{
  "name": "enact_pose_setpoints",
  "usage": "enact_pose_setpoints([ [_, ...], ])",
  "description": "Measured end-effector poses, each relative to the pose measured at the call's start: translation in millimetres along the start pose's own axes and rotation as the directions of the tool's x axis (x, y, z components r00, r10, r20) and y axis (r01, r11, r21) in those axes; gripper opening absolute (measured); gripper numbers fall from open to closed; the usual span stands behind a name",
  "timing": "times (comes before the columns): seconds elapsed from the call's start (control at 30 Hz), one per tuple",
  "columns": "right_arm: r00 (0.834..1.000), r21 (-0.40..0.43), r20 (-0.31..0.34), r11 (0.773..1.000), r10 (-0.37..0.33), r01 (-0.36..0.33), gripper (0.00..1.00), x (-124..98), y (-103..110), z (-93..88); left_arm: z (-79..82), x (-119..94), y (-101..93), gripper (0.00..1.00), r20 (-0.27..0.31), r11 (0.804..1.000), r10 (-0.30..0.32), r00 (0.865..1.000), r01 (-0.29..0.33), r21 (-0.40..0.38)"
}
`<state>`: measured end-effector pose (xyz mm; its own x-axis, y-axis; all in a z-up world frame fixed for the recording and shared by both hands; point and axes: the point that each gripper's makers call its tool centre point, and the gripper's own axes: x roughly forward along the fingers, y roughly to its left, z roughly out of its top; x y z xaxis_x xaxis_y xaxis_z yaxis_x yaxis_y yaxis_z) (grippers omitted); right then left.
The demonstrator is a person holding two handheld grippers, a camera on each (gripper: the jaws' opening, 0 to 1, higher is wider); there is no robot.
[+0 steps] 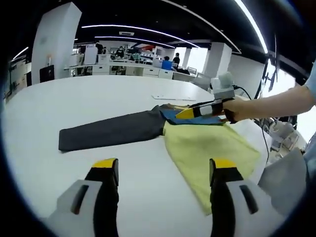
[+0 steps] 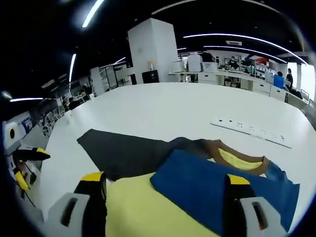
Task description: Fold the garment on the visible template until the final outline fits inside the template.
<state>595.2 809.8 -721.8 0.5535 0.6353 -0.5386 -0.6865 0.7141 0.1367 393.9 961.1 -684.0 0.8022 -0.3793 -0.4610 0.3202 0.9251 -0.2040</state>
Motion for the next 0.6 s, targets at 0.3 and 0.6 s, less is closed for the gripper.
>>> enact_pose_setpoints([
  [0.3, 0.999, -0.006, 0.019, 1.0, -0.028, 0.028, 0.99, -38, -21, -2.4, -2.0, 2, 14.4, 0.73, -0.039, 1.0, -0.024, 0.999, 0.024, 0.018],
  [0.6, 0.997, -0.006, 0.024, 0.997, -0.076, 0.076, 0.97, -95, -43, -25.8, -5.8, 4, 51.4, 0.71, -0.079, 0.999, -0.018, 0.997, 0.02, 0.028],
])
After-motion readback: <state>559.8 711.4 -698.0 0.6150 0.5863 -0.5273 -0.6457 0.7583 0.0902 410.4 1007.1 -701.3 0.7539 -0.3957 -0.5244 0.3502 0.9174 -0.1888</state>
